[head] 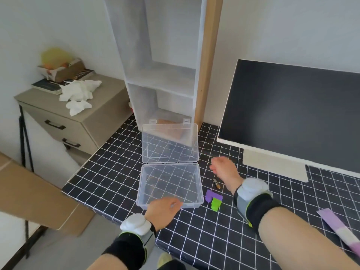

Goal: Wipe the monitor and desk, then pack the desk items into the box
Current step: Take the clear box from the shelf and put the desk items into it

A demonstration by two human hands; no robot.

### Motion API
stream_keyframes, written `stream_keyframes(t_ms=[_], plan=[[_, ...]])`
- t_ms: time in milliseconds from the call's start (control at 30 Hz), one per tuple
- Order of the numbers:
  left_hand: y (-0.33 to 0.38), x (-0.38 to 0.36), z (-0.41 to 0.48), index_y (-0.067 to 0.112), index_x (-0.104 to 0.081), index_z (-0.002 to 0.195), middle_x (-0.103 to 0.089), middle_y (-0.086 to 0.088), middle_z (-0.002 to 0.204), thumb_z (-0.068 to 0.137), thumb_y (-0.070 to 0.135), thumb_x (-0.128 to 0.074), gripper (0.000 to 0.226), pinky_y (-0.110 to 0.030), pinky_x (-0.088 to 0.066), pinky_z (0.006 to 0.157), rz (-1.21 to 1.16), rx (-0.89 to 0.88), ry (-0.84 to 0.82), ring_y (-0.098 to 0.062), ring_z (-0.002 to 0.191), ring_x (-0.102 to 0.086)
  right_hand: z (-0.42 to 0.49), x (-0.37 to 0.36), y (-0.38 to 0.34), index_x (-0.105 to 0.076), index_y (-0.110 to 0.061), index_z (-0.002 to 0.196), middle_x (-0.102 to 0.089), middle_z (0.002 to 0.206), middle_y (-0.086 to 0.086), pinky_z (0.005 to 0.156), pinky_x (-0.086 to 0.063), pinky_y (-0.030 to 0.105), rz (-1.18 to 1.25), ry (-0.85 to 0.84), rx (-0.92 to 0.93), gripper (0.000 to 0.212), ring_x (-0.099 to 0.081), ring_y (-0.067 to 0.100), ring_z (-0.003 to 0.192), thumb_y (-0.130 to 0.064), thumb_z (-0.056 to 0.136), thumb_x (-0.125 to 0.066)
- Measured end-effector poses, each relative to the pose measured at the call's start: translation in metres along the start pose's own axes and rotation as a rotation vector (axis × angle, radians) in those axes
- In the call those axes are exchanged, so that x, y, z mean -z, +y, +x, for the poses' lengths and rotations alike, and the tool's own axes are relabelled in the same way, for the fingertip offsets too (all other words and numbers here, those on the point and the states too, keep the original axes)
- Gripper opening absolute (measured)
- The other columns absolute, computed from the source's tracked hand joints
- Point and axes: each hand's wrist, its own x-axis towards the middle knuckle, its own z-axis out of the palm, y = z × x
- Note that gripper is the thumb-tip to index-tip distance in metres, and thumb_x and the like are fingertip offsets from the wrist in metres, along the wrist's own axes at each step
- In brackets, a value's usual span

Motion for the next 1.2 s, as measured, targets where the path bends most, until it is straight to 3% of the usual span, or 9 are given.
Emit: stream_keyframes(t_ms=[100, 233, 333, 467, 600, 733, 900, 1033, 1200], plan=[[-0.010, -0.001, 0.001, 0.027, -0.064, 0.114, -0.064, 0.007, 0.101, 0.099, 0.041, -0.037, 0.034, -0.022, -0.046, 0.078, 0.026, -0.025, -0.015, -0.011, 0.088, -0.057, -0.012, -0.006, 0.048, -0.067, -0.008, 0.086, -0.063, 0.087, 0.006, 0.074, -0.049, 0.033, -0.538, -0.222, 0.027, 0.030, -0.063, 0.027, 0.085, -0.035, 0.088, -0.055], [-0.016, -0.002, 0.003, 0.029, -0.070, 0.109, -0.059, 0.012, 0.080, 0.095, 0.047, -0.046, 0.033, -0.016, -0.040, 0.066, 0.022, -0.077, -0.131, -0.006, 0.073, -0.051, -0.027, -0.022, 0.079, -0.055, -0.021, 0.113, -0.053, 0.115, 0.001, 0.091, -0.049, 0.038, -0.922, -0.233, 0.075, 0.043, -0.053, 0.023, 0.110, -0.049, 0.082, -0.060], [-0.015, -0.002, 0.005, 0.027, -0.072, 0.107, -0.058, 0.013, 0.074, 0.092, 0.048, -0.052, 0.033, -0.015, -0.043, 0.068, -0.006, -0.099, -0.214, -0.003, 0.070, -0.049, -0.024, -0.026, 0.089, -0.052, -0.016, 0.120, -0.049, 0.122, 0.004, 0.091, -0.050, 0.038, -0.857, -0.190, 0.037, 0.042, -0.055, 0.024, 0.110, -0.039, 0.086, -0.059], [-0.009, 0.006, 0.009, 0.024, -0.071, 0.109, -0.069, 0.006, 0.106, 0.091, 0.042, -0.057, 0.029, -0.026, -0.048, 0.092, -0.069, -0.077, -0.370, -0.008, 0.092, -0.061, -0.012, -0.014, 0.085, -0.055, -0.004, 0.110, -0.048, 0.115, 0.009, 0.078, -0.048, 0.033, -0.582, -0.048, -0.047, 0.033, -0.060, 0.026, 0.089, -0.025, 0.085, -0.060], [-0.007, 0.018, 0.019, 0.027, -0.060, 0.105, -0.068, 0.004, 0.106, 0.096, 0.033, -0.051, 0.014, -0.032, -0.054, 0.092, -0.534, 0.118, -0.085, -0.010, 0.092, -0.067, -0.010, -0.007, 0.039, -0.053, -0.009, 0.090, -0.050, 0.095, 0.004, 0.058, -0.037, 0.025, -0.339, 0.121, 0.175, 0.023, -0.048, 0.016, 0.069, -0.027, 0.082, -0.066], [-0.007, 0.037, 0.034, 0.027, -0.056, 0.098, -0.066, 0.001, 0.090, 0.097, 0.025, -0.049, 0.007, -0.045, -0.055, 0.084, -0.713, 0.248, 0.389, -0.024, 0.088, -0.067, -0.027, -0.032, -0.003, -0.053, -0.015, 0.082, -0.054, 0.085, 0.001, 0.059, -0.036, 0.028, -0.503, -0.217, 0.368, 0.024, -0.052, 0.021, 0.075, -0.032, 0.080, -0.069], [-0.003, 0.042, 0.052, 0.031, -0.054, 0.094, -0.065, 0.006, 0.092, 0.094, 0.024, -0.054, 0.007, -0.052, -0.053, 0.088, -0.690, 0.193, 0.375, -0.022, 0.087, -0.069, -0.046, -0.064, 0.015, -0.060, -0.007, 0.099, -0.063, 0.107, 0.017, 0.074, -0.042, 0.035, -0.847, -0.414, 0.450, 0.023, -0.059, 0.036, 0.099, -0.025, 0.086, -0.059], [0.015, 0.033, 0.061, 0.032, -0.053, 0.090, -0.064, 0.003, 0.088, 0.093, 0.020, -0.056, 0.012, -0.052, -0.052, 0.088, -0.648, 0.151, 0.306, -0.027, 0.088, -0.067, -0.042, -0.044, 0.023, -0.059, -0.009, 0.116, -0.062, 0.117, 0.011, 0.093, -0.046, 0.039, -0.650, -0.260, 0.432, 0.031, -0.057, 0.030, 0.109, -0.026, 0.090, -0.054], [0.055, 0.015, 0.074, 0.031, -0.056, 0.090, -0.063, 0.006, 0.091, 0.093, 0.019, -0.056, 0.013, -0.035, -0.053, 0.080, -0.488, -0.026, 0.187, -0.022, 0.088, -0.065, -0.038, 0.033, 0.067, -0.059, -0.017, 0.106, -0.064, 0.097, -0.002, 0.079, -0.048, 0.031, -0.454, 0.111, 0.089, 0.023, -0.061, 0.020, 0.089, -0.033, 0.094, -0.048]])
